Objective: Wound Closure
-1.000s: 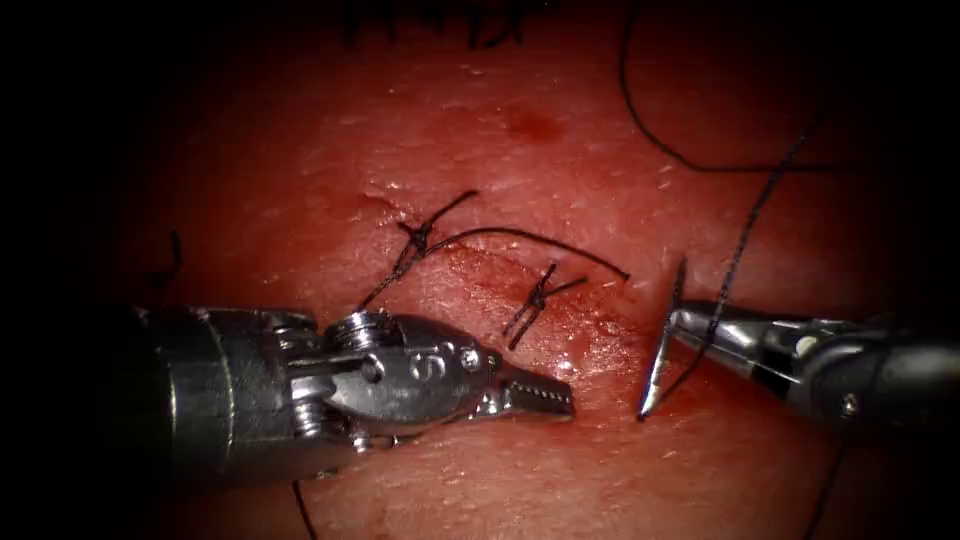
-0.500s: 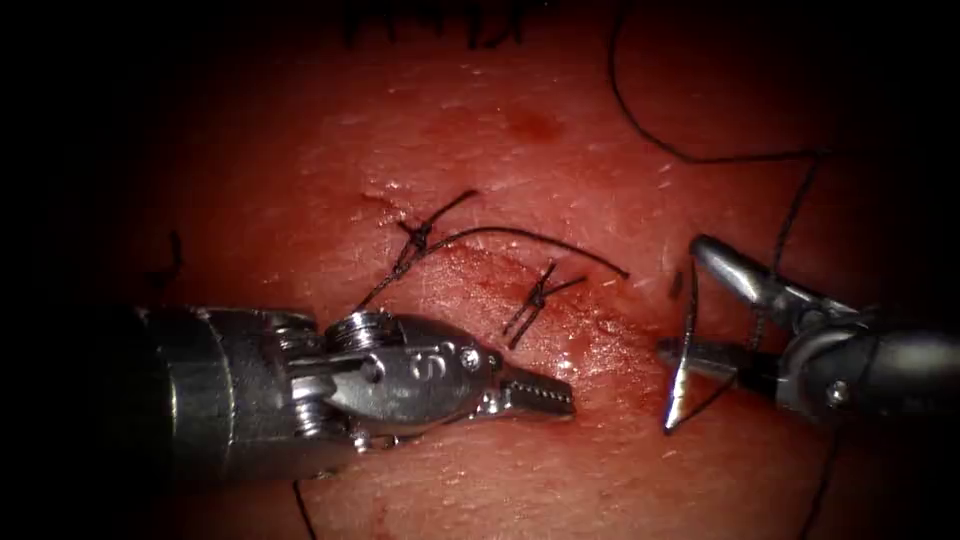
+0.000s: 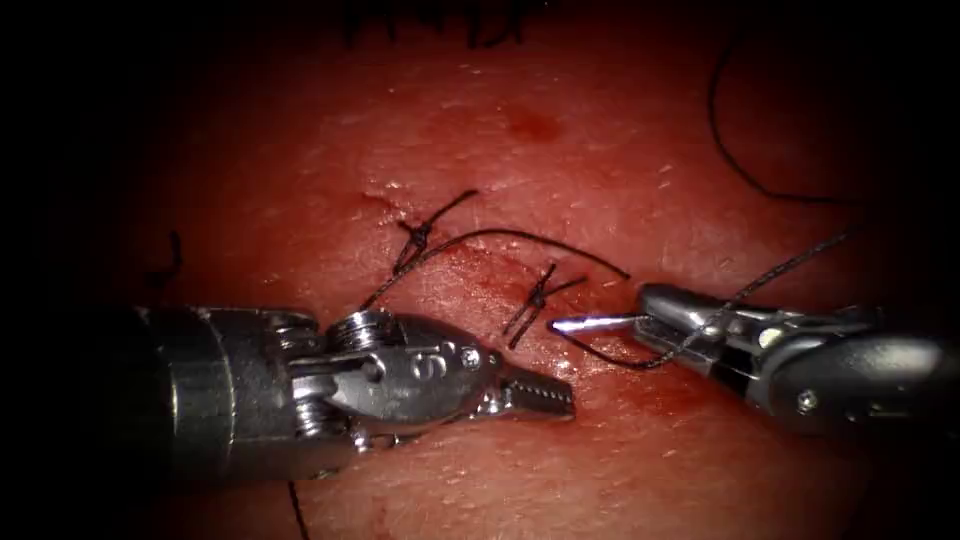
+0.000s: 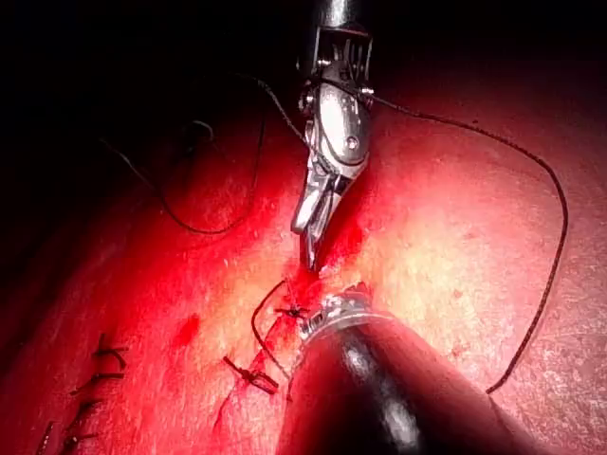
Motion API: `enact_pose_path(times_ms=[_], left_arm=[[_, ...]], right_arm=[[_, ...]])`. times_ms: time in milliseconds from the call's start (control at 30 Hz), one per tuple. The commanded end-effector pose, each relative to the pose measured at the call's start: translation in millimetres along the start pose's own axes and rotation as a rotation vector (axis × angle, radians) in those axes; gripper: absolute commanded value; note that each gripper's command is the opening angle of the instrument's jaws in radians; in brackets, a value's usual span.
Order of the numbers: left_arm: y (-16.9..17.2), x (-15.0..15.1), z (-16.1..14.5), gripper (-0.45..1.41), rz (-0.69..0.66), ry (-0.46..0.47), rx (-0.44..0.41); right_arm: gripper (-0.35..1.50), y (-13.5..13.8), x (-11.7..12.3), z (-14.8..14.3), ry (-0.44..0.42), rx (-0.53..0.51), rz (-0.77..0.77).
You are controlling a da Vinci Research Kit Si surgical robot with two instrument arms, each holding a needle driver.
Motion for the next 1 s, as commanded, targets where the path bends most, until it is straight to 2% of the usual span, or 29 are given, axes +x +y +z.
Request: enact_pose_path(times_ms=[33, 133, 300, 333, 367, 400, 433, 500, 667, 733, 833, 1000], left_arm=[[-0.1, 0.0, 0.7, -0.25, 0.001, 0.000, -0.001], [-0.1, 0.0, 0.7, -0.25, 0.001, 0.000, -0.001], [0.0, 0.0, 0.7, -0.25, 0.001, 0.000, -0.001], [0.0, 0.1, 0.7, -0.25, 0.000, 0.000, -0.001], [0.0, 0.1, 0.7, -0.25, 0.001, 0.000, -0.001], [0.0, 0.1, 0.7, -0.25, 0.001, 0.000, -0.001], [0.0, 0.1, 0.7, -0.25, 0.001, 0.000, -0.001], [0.0, 0.1, 0.7, -0.25, 0.000, 0.000, -0.001], [0.1, 0.1, 0.7, -0.25, 0.006, 0.000, -0.001], [0.1, 0.1, 0.7, -0.25, 0.006, 0.000, -0.001], [0.1, 0.1, 0.7, -0.25, 0.006, 0.000, -0.001], [0.1, 0.1, 0.7, -0.25, 0.005, 0.000, -0.001]], right_arm=[[-0.35, -0.6, -0.5, 0.8, -0.015, -0.015, 0.034], [-0.35, -0.5, -0.6, 0.9, -0.051, -0.030, 0.054], [-0.35, 1.5, -0.7, 0.5, -0.030, -0.031, 0.089], [0.05, 1.6, -0.7, 0.4, -0.031, -0.039, 0.114], [0.74, 1.7, -0.6, 0.4, -0.041, -0.051, 0.145], [1.26, 1.6, -0.4, 0.5, -0.081, -0.087, 0.183], [1.41, 1.5, -0.2, 0.6, -0.102, -0.116, 0.187], [1.48, 1.2, 0.1, 0.8, -0.115, -0.165, 0.192], [1.48, 0.4, 2.1, 1.7, -0.228, -0.264, 0.187], [1.45, 0.2, 2.4, 1.9, -0.259, -0.280, 0.190], [1.38, -0.4, 3.4, 2.5, -0.340, -0.359, 0.154], [1.34, 0.4, 3.8, 3.2, -0.402, -0.363, 0.077]])
